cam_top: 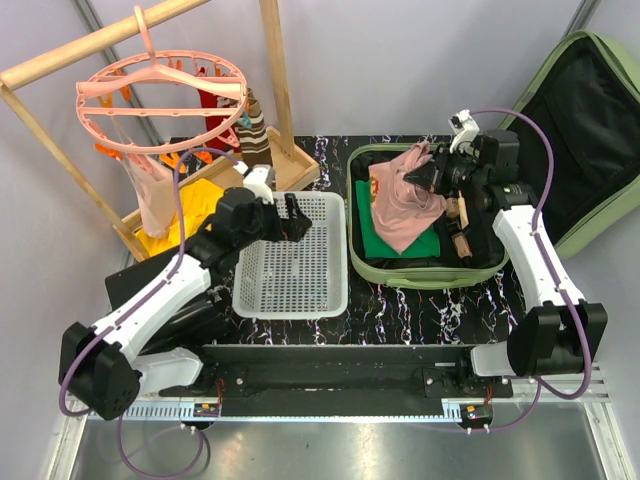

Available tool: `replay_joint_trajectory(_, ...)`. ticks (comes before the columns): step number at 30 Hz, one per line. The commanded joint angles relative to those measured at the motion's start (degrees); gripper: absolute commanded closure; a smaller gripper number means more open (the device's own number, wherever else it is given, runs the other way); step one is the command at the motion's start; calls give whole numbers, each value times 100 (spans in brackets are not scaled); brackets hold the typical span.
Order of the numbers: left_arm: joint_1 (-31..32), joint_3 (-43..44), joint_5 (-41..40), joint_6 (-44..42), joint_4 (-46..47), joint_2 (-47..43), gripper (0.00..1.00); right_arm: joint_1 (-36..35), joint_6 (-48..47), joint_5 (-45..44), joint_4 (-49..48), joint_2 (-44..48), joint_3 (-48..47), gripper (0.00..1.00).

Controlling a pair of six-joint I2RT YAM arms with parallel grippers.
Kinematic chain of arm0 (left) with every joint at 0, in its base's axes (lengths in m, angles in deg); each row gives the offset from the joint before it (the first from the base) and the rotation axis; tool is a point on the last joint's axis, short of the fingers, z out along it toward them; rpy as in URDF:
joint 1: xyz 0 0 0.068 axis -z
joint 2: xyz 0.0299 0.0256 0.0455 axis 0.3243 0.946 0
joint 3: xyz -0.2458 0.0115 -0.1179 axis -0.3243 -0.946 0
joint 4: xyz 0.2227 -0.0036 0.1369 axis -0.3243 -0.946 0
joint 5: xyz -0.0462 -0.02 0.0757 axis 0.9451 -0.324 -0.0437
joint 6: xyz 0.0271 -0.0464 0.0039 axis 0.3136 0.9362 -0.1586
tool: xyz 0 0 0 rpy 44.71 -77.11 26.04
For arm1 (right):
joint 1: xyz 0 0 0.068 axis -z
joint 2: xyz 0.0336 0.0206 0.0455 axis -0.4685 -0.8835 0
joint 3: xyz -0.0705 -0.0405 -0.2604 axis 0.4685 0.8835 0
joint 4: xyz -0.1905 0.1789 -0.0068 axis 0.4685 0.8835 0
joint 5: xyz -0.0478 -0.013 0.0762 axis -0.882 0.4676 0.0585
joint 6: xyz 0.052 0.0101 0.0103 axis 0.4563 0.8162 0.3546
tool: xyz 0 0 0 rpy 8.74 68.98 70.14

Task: Open, take out, and arrange the luggage
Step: Pick up the object with the right arm, then place the object in the container

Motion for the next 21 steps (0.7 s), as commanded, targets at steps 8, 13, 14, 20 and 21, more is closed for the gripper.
replay_joint_trajectory(8,-1153,-169,882,113,-15,-1383,1,-1598,770,-1150,841,798,-1050,100)
replay_joint_trajectory(13,-1750,121,1540,157,-560,-1946,1,-2712,1772,-2090,52,1175,-586,100)
replay_joint_trajectory(14,-1821,191,1594,139,-656,-2008,1,-2855,2026,-2213,-133,1202,-323,100)
replay_joint_trajectory(20,-1874,885,1244,-413,-1517,-2211,1,-4103,2616,-3470,-1511,1010,416,100)
replay_joint_trajectory(21,-1874,912,1182,-441,-1536,-2228,1,-4200,2696,-3706,-1645,887,496,100)
